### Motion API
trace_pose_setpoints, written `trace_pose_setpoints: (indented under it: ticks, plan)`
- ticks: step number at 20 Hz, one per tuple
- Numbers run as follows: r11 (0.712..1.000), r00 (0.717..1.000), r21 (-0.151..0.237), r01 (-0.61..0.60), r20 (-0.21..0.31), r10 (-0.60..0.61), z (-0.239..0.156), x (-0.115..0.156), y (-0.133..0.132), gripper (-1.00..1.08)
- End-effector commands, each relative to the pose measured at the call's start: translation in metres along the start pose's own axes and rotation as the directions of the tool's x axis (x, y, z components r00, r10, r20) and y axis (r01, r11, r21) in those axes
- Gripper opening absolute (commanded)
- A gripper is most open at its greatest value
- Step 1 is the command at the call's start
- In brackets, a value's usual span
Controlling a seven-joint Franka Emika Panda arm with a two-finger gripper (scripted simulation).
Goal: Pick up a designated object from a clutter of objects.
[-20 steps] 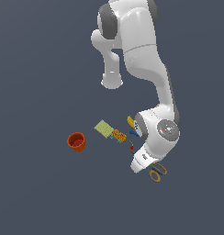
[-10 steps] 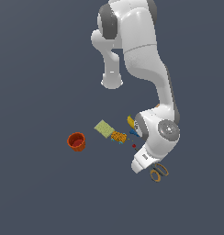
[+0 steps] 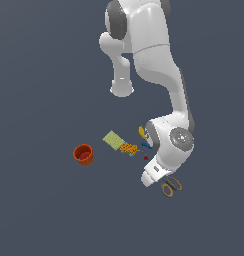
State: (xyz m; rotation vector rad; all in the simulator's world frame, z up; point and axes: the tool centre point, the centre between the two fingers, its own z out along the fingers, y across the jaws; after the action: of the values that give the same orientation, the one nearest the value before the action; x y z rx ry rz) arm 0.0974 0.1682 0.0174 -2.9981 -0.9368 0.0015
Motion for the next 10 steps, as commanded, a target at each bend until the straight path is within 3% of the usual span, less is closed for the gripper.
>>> trace_pose_setpoints:
  ticks: [1, 10]
  plan:
    - [1.0, 1.0, -0.001, -0.001, -0.001, 0.001, -0.007, -0.006, 0.004, -1.0]
    - [1.0, 1.0, -0.001, -0.001, -0.001, 0.001, -0.05, -0.045, 0.023, -1.0]
